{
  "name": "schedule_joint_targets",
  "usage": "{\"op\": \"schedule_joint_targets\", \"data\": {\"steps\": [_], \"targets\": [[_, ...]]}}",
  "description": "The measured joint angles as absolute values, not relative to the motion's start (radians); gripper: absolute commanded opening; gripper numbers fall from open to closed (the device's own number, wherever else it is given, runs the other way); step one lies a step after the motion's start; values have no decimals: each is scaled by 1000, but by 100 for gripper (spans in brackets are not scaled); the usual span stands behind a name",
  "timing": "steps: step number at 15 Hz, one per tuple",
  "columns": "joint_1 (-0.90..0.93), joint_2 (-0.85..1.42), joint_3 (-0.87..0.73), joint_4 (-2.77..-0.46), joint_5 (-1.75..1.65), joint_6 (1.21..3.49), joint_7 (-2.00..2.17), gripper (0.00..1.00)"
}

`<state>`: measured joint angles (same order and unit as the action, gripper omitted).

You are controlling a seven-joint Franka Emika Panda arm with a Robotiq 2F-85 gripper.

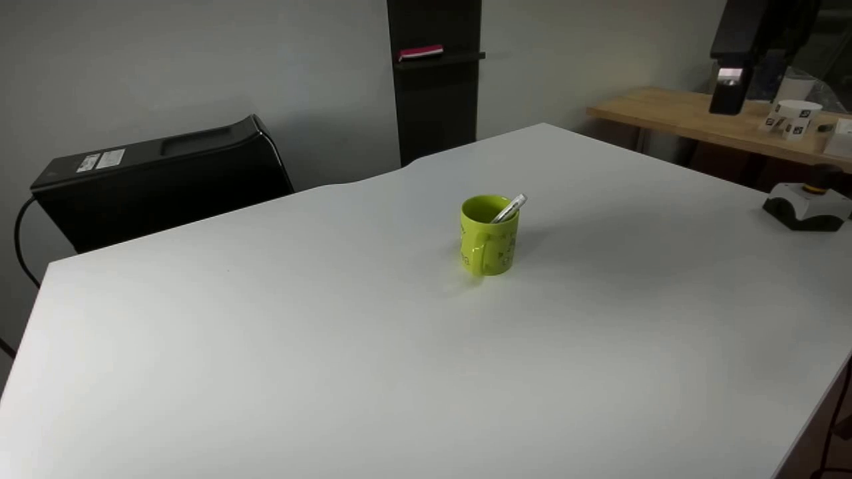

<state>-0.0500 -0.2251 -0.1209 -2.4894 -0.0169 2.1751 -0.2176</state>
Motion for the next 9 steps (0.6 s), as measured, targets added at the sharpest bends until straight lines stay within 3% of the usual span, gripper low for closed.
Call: {"op": "schedule_joint_targets", "data": {"steps": [9], "targets": [[-12,-22,-61,-2501,76,2324,-270,100]]}}
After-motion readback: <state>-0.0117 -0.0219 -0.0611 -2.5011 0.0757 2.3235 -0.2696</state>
